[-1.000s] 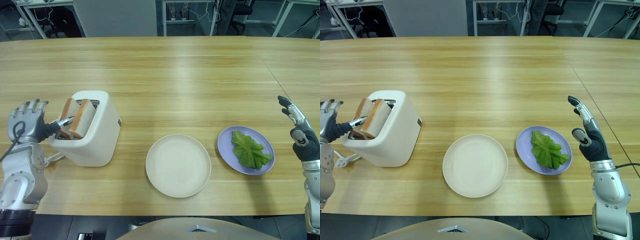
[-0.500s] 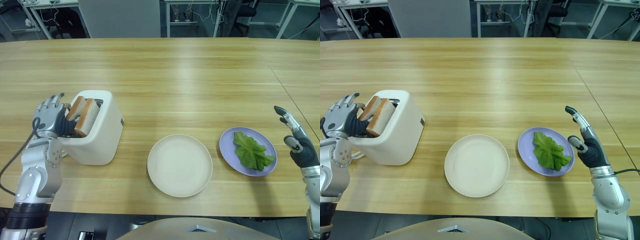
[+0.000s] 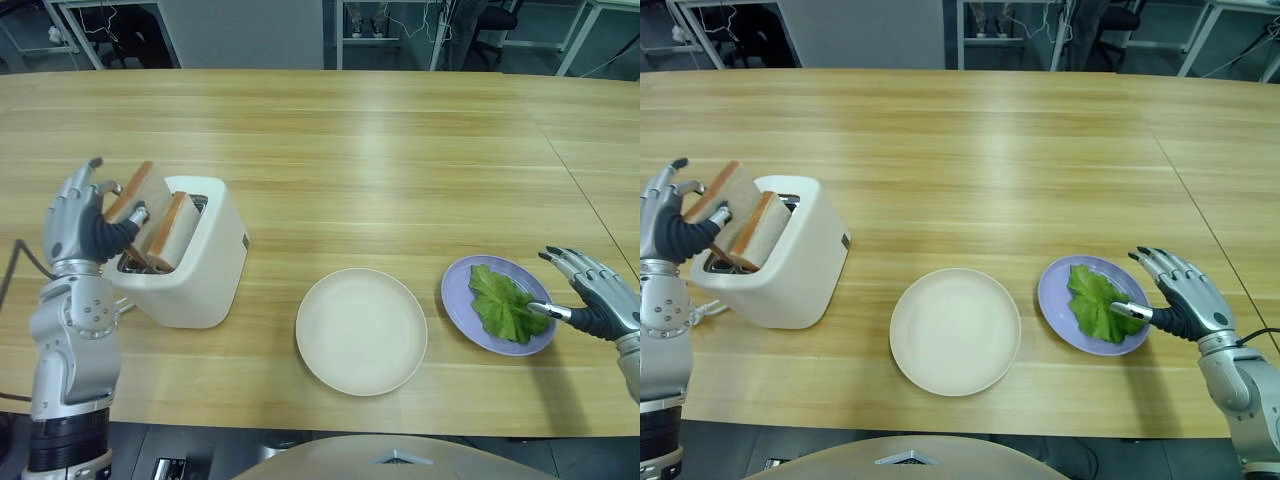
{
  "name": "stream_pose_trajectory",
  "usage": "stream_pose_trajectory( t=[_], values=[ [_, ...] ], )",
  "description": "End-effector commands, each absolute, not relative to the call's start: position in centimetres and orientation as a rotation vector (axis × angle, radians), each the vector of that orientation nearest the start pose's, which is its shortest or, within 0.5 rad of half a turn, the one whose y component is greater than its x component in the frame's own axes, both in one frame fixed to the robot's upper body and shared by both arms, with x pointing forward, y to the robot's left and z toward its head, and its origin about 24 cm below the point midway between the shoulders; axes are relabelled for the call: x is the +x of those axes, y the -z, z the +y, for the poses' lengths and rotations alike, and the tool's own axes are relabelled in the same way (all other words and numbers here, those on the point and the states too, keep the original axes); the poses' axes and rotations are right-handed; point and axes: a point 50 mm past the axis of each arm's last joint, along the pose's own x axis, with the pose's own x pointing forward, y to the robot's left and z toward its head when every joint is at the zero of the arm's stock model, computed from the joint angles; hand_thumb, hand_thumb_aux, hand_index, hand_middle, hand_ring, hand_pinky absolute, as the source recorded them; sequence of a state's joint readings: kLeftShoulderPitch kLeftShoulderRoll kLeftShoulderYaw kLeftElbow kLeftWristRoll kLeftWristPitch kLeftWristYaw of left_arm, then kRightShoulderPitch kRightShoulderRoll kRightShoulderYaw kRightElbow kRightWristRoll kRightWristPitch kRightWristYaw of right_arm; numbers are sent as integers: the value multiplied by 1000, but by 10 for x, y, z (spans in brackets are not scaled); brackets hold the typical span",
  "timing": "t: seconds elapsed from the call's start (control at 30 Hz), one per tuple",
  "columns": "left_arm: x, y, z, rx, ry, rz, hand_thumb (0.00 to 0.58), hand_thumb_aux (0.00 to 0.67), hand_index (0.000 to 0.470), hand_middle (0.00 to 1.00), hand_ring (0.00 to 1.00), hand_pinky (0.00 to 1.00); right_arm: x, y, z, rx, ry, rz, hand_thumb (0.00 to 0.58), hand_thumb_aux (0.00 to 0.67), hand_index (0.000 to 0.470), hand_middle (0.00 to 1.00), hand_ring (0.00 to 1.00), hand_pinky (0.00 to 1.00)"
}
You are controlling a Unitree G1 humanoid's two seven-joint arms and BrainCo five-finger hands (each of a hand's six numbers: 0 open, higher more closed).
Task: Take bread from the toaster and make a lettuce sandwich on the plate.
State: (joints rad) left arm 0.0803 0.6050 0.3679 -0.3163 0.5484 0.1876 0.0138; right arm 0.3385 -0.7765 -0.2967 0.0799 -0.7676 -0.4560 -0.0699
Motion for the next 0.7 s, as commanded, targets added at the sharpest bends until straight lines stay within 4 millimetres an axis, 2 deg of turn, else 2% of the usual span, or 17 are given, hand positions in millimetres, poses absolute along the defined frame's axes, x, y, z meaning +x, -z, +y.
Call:
stream_pose_trajectory(
  t=[0.03,0.07,0.1,0.13,0.27,0.33,0.37,0.4,0.43,0.47,0.5,0.53,0.57,0.6,0.63,0.7],
  values=[
    [212,-186,307,1104,-518,-215,580,670,460,502,502,502,183,-53,-328,-1642,-218,43,0,0,0,0,0,0],
    [210,-190,307,1095,-526,-233,580,670,460,816,816,816,184,-48,-330,-1661,-231,52,0,0,0,0,0,0],
    [209,-194,306,1092,-533,-255,580,670,460,957,957,957,185,-44,-331,-1679,-249,55,0,0,0,0,0,0],
    [207,-199,306,1090,-541,-276,580,670,460,1000,1000,1000,186,-40,-332,-1693,-262,56,0,0,0,0,0,0],
    [190,-226,300,1085,-577,-390,580,670,460,1000,1000,1000,199,-27,-330,-1717,-333,43,0,0,0,0,0,0],
    [183,-243,290,1066,-558,-473,580,670,460,1000,1000,1000,203,-21,-329,-1719,-361,38,0,0,0,0,0,0],
    [180,-252,281,1043,-528,-526,580,670,460,1000,1000,1000,205,-18,-328,-1722,-371,37,79,47,32,0,0,0],
    [178,-258,275,1027,-507,-558,580,670,460,1000,1000,1000,206,-16,-327,-1724,-377,35,187,118,81,0,0,0],
    [177,-262,269,1001,-477,-581,580,670,460,1000,1000,1000,208,-14,-327,-1725,-382,33,187,118,81,0,0,0],
    [176,-265,263,974,-435,-598,580,670,460,1000,1000,1000,209,-12,-326,-1727,-387,27,436,336,231,0,0,0],
    [177,-267,252,939,-367,-619,580,670,460,1000,1000,1000,211,-10,-325,-1727,-393,23,436,336,231,0,0,0],
    [178,-268,240,905,-277,-628,580,670,460,1000,1000,1000,213,-8,-323,-1729,-399,16,527,468,321,0,0,0],
    [178,-267,230,876,-209,-633,580,670,460,1000,1000,1000,214,-6,-322,-1731,-403,9,568,575,395,0,0,0],
    [179,-265,222,841,-140,-625,580,670,460,1000,1000,1000,216,-5,-320,-1728,-406,2,568,575,395,0,0,0],
    [181,-260,215,817,-70,-602,580,670,460,1000,1000,1000,217,-4,-319,-1725,-407,-7,580,670,460,0,0,0],
    [185,-250,203,766,22,-564,580,670,460,1000,1000,1000,219,-4,-317,-1721,-407,-26,580,670,460,0,0,0]
  ],
)
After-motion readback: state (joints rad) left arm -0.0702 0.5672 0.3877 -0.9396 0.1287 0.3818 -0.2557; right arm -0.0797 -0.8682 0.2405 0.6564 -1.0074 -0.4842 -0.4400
